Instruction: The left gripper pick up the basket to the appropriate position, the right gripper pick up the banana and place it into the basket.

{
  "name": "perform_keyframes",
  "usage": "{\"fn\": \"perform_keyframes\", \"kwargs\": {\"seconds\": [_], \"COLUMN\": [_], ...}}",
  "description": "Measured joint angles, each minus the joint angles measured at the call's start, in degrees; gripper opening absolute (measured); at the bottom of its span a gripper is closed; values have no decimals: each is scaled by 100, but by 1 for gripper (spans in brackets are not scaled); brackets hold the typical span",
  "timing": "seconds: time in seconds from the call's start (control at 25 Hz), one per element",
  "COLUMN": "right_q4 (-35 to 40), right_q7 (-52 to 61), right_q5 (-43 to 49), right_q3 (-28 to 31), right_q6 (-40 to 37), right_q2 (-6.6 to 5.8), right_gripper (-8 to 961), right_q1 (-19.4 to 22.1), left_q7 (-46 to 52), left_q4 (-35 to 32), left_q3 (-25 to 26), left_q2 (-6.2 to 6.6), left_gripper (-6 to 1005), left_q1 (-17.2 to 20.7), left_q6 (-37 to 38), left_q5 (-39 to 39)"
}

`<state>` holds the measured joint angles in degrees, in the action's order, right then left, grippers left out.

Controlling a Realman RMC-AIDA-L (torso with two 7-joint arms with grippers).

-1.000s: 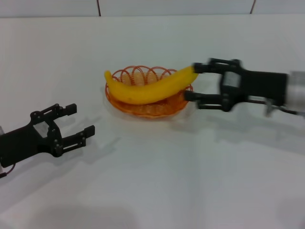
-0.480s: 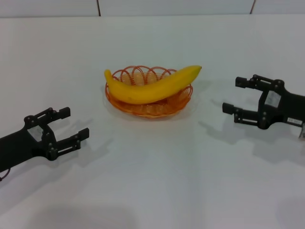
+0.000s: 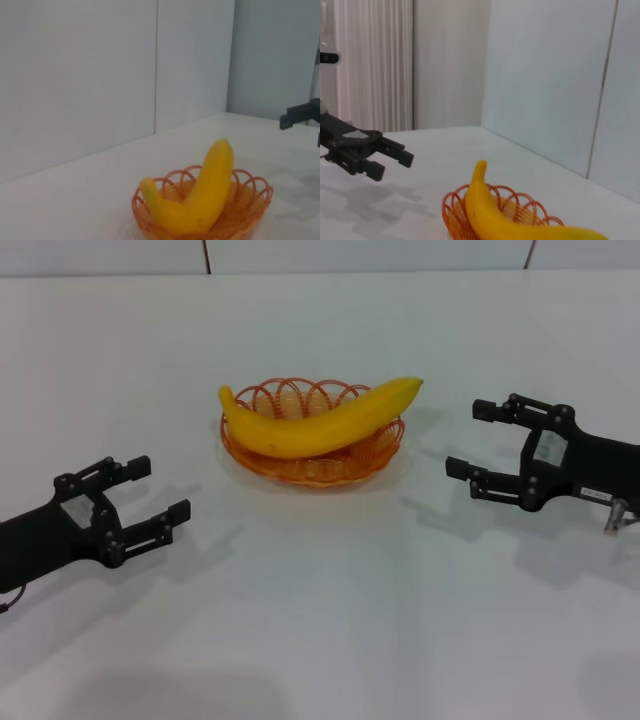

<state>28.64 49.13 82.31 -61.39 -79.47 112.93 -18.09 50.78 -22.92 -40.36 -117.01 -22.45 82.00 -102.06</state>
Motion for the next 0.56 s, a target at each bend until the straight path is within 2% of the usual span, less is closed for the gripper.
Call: {"fn": "perform_keyframes", "kwargs": {"seconds": [0.56], "right_q4": [-384], "right_q7": [-31], "right_q5": [12], "right_q3": [-143], "right_q6": [142], "right_q2": [72], "right_gripper": [788], "right_q1": [-415], "left_q7": [-132], "left_q4": [75], "left_q3": [-8], "left_q2": [-23], "left_gripper": [802], "left_q1": [-40], "left_q6": [-3], "left_q5": [256]}}
